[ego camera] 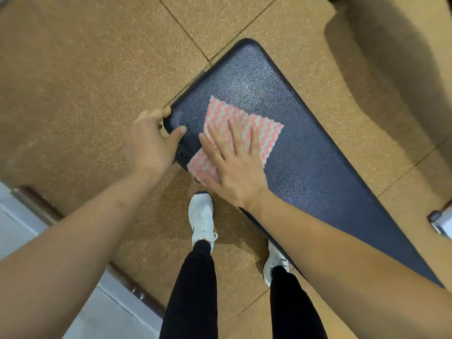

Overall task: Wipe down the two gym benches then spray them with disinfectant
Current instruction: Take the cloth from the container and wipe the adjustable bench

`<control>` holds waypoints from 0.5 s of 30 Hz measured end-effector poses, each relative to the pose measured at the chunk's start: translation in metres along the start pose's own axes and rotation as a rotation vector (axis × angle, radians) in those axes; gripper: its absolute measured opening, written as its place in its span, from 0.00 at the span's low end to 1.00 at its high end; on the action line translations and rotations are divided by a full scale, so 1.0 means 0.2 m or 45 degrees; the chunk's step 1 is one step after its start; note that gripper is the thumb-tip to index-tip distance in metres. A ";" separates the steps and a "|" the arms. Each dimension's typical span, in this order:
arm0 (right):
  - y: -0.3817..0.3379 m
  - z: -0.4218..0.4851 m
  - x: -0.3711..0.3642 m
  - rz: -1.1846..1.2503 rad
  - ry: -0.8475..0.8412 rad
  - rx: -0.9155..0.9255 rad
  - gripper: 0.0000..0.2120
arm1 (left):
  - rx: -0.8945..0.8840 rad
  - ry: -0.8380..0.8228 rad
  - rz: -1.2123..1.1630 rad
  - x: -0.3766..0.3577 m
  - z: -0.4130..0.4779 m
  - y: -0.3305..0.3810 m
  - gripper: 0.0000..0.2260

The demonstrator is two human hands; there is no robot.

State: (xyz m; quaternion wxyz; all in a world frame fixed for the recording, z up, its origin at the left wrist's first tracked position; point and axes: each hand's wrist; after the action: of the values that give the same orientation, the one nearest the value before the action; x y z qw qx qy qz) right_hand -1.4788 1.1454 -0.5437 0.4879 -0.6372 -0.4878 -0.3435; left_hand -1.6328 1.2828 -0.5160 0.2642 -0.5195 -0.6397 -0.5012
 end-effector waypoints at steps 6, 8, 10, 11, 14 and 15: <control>0.26 0.08 0.12 -0.075 -0.009 -0.016 0.41 | 0.010 0.003 0.043 0.01 -0.02 0.00 0.19; 0.38 0.16 0.19 -0.036 0.036 -0.216 0.43 | -0.004 0.013 0.019 0.00 -0.02 -0.01 0.19; 0.45 0.25 0.26 0.030 0.046 -0.346 0.43 | 0.004 0.013 0.000 0.00 -0.02 -0.02 0.19; 0.47 0.30 0.29 0.052 0.041 -0.393 0.43 | 0.002 0.016 -0.014 0.00 -0.02 -0.03 0.20; 0.42 0.40 0.30 0.082 0.060 -0.508 0.42 | -0.011 0.004 -0.105 -0.02 -0.03 -0.04 0.21; 0.40 0.42 0.29 0.082 0.072 -0.512 0.41 | -0.009 -0.010 -0.172 -0.03 -0.03 -0.05 0.21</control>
State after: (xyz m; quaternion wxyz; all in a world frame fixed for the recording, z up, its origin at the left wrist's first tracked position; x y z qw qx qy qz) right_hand -1.3892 1.2390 -0.5378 0.3751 -0.7270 -0.3750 -0.4360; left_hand -1.6414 1.2751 -0.5215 0.2253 -0.4781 -0.6725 -0.5180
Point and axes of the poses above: each hand's wrist, its own z-axis towards the middle knuckle, its own x-axis out of the back of the hand, y = z × x, and after that the axes turned 8 degrees about z, right-handed
